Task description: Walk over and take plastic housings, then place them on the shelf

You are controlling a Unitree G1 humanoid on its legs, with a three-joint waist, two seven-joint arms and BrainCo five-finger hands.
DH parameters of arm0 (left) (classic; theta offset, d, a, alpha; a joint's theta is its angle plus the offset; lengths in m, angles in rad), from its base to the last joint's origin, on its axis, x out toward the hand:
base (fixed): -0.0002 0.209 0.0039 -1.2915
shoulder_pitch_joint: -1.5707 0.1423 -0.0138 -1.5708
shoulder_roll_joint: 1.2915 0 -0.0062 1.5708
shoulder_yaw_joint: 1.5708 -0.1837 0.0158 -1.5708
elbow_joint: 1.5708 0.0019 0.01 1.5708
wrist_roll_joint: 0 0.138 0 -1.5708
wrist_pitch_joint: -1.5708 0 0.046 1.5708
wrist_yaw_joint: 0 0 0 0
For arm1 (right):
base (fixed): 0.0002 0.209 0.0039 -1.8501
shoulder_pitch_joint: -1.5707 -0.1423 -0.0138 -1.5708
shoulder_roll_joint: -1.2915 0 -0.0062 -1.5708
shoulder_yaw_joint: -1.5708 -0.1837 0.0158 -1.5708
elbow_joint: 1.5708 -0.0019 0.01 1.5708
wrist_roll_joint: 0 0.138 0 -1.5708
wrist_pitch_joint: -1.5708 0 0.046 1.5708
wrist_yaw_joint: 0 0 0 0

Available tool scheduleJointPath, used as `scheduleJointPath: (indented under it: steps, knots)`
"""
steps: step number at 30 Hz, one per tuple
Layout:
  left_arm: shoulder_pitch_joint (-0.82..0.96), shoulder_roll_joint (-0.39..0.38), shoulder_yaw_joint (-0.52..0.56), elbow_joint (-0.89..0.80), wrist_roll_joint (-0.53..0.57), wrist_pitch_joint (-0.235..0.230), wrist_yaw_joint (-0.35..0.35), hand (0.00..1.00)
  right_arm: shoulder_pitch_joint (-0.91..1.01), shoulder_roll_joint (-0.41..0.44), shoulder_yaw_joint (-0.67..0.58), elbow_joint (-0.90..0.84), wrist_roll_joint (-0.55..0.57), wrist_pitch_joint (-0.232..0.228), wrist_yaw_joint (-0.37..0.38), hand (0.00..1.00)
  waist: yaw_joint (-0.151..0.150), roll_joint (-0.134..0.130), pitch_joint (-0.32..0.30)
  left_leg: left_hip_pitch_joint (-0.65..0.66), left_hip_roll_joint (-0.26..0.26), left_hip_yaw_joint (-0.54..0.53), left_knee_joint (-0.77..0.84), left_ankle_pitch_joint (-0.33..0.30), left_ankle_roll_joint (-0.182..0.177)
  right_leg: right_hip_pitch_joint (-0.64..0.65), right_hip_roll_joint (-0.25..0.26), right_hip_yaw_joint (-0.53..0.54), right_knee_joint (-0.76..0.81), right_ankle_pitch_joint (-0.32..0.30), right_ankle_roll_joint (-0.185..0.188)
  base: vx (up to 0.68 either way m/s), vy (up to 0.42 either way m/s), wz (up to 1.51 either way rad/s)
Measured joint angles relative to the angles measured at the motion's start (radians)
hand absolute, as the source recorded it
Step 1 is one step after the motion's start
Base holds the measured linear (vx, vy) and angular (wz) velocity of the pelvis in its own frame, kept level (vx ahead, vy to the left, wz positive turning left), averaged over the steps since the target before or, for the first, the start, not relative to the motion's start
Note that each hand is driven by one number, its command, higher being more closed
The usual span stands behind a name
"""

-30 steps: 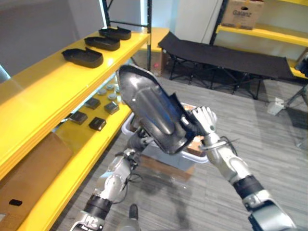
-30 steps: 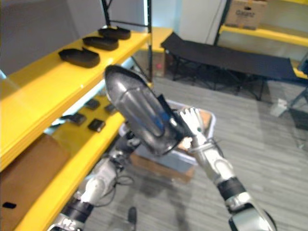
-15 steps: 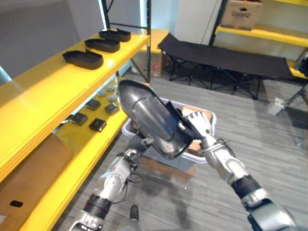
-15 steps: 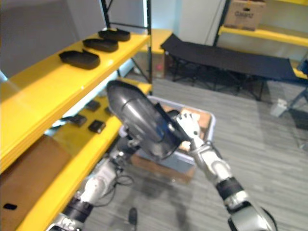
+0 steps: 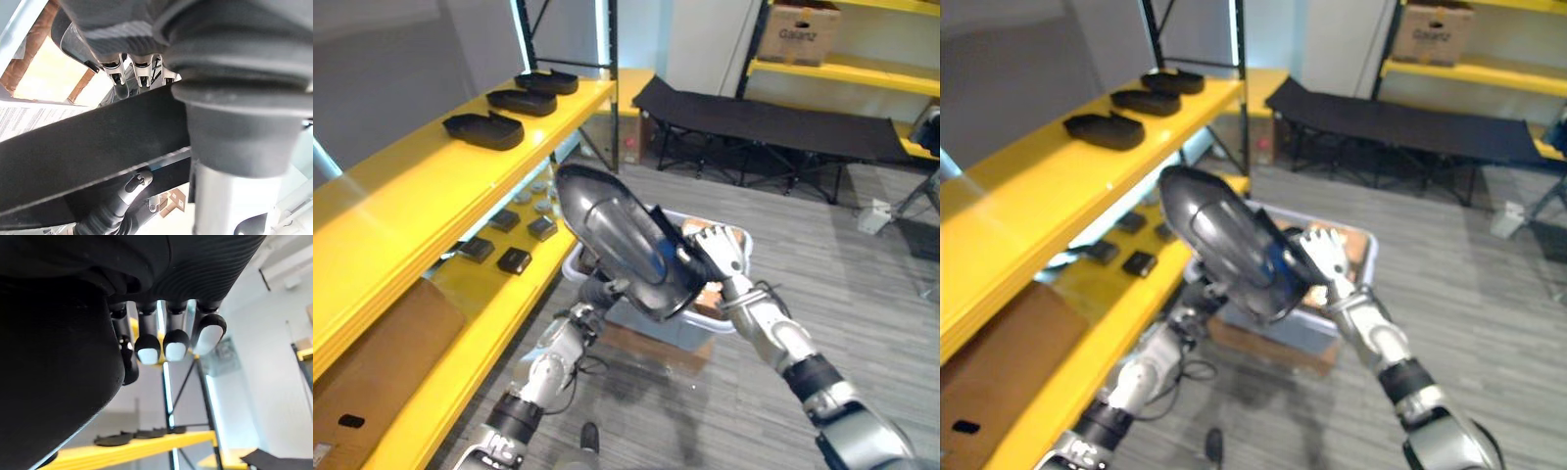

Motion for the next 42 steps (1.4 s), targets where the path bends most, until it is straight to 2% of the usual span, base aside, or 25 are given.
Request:
scheduleJointPath:
  steps: [6,7,17,21,24,32,36,39,42]
  knots:
    - [0.006,-0.016,0.023,0.002,0.000,0.000,0.044,0.00,0.000,0.000,0.003,0.000,-0.074,0.004,-0.028,1.00,0.005,-0.001,0.000,0.000,-0.001,-0.005,0.000,0.000,0.000,0.004,0.000,-0.006,-0.004,0.000,0.000,0.00,0.000,0.01]
    - [0.009,-0.021,0.037,0.002,0.000,-0.001,0.050,1.00,0.000,0.000,0.003,0.000,-0.085,0.003,-0.037,1.00,0.005,-0.001,0.001,0.000,-0.001,-0.005,0.000,0.000,0.000,0.005,0.000,-0.006,-0.005,0.000,0.000,0.00,0.000,0.00]
    - [0.066,-0.035,0.051,0.003,0.011,-0.082,0.108,1.00,0.017,0.022,0.003,-0.023,-0.103,-0.020,-0.070,1.00,0.010,-0.017,0.003,-0.003,-0.002,-0.008,0.000,0.000,0.000,0.006,0.000,-0.010,-0.008,-0.001,0.001,0.00,0.000,0.00]
    - [0.100,-0.057,0.088,0.003,0.037,-0.122,0.117,1.00,0.066,0.057,0.003,-0.063,-0.069,-0.046,-0.097,1.00,0.011,-0.027,0.000,-0.010,-0.004,-0.010,0.000,-0.001,0.000,0.002,-0.001,-0.010,-0.010,-0.001,0.002,0.00,0.000,0.01]
    - [0.110,-0.064,0.090,0.003,0.039,-0.135,0.117,1.00,0.092,0.076,0.003,-0.068,-0.044,-0.056,-0.114,1.00,0.011,-0.030,0.000,-0.010,-0.006,-0.010,0.000,-0.002,0.001,0.002,-0.003,-0.009,-0.010,-0.001,0.002,0.00,0.000,0.00]
    - [0.110,-0.078,0.086,-0.016,0.039,-0.170,0.123,1.00,0.139,0.139,0.018,-0.099,0.067,-0.038,-0.135,1.00,0.003,-0.031,-0.001,-0.009,-0.003,-0.005,0.000,-0.004,-0.003,-0.001,-0.002,-0.004,-0.008,-0.001,0.001,0.00,0.000,0.00]
    - [0.110,-0.077,0.075,-0.033,0.040,-0.192,0.166,1.00,0.153,0.164,0.045,-0.099,0.144,-0.015,-0.137,1.00,-0.001,-0.031,-0.001,-0.008,-0.003,-0.004,0.000,-0.006,-0.005,-0.001,-0.001,-0.004,-0.009,-0.001,0.001,0.00,0.000,0.00]
    - [0.110,-0.077,0.068,-0.059,0.049,-0.207,0.192,1.00,0.158,0.181,0.051,-0.099,0.185,-0.014,-0.143,1.00,-0.002,-0.030,-0.001,-0.008,-0.002,-0.004,0.000,-0.007,-0.007,-0.001,-0.001,-0.004,-0.010,-0.001,0.001,0.00,0.000,0.00]
    - [0.110,-0.079,0.067,-0.093,0.120,-0.240,0.215,1.00,0.164,0.200,0.059,-0.103,0.214,-0.014,-0.159,1.00,-0.003,-0.030,-0.001,-0.008,-0.002,-0.003,0.000,-0.008,-0.008,-0.001,-0.001,-0.004,-0.011,-0.001,0.001,0.00,0.000,0.00]
